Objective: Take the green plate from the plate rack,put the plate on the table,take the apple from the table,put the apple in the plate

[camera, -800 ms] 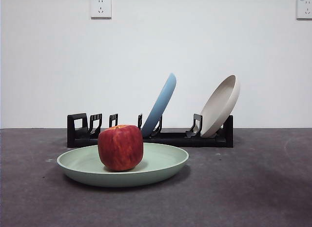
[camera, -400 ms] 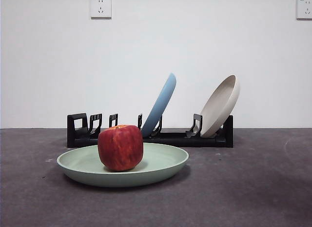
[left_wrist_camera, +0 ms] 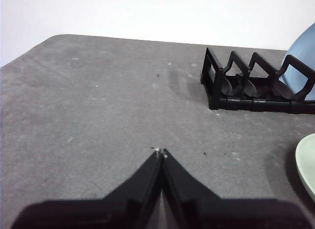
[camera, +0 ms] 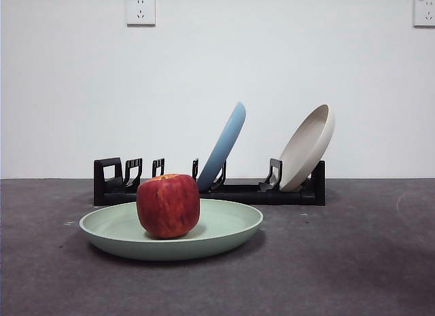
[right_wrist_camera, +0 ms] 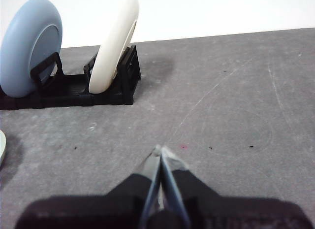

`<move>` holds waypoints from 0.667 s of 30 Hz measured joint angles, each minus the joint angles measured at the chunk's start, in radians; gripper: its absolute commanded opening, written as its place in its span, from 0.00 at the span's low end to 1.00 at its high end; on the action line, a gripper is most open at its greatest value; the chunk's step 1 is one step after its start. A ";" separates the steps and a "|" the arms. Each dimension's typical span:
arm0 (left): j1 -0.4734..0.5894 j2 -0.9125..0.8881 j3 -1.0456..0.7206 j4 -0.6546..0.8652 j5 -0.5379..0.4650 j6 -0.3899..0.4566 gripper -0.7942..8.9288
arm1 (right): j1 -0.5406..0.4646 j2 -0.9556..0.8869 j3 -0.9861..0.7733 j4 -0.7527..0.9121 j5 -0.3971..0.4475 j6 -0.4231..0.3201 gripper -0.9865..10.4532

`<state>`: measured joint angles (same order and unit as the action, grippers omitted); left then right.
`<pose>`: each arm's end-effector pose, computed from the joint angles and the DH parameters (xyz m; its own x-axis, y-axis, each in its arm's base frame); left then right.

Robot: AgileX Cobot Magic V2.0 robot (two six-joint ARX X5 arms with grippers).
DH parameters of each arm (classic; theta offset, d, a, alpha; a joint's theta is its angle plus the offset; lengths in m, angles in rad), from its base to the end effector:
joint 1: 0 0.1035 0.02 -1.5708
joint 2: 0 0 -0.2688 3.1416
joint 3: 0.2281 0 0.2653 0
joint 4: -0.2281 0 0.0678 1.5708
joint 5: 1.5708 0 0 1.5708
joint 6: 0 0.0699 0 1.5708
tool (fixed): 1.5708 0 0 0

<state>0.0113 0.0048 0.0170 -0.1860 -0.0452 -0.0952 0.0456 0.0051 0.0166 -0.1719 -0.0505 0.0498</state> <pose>0.1444 0.0048 0.1441 0.9834 0.0563 -0.1727 -0.0720 0.9937 -0.0858 0.1445 0.0101 0.1459 0.9826 0.0954 -0.1595 -0.0872 0.9945 0.0572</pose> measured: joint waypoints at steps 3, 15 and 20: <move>0.000 0.000 0.000 0.000 0.000 0.000 0.08 | 0.000 0.000 0.000 0.000 0.000 0.003 0.09; 0.000 0.000 0.000 0.000 0.000 0.000 0.08 | 0.000 0.000 0.000 0.000 0.000 0.003 0.09; 0.000 0.000 0.000 0.000 0.000 0.000 0.08 | 0.000 0.000 0.000 0.000 0.000 0.003 0.09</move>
<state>0.0113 0.0048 0.0170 -0.1860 -0.0452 -0.0952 0.0456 0.0051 0.0166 -0.1719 -0.0505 0.0532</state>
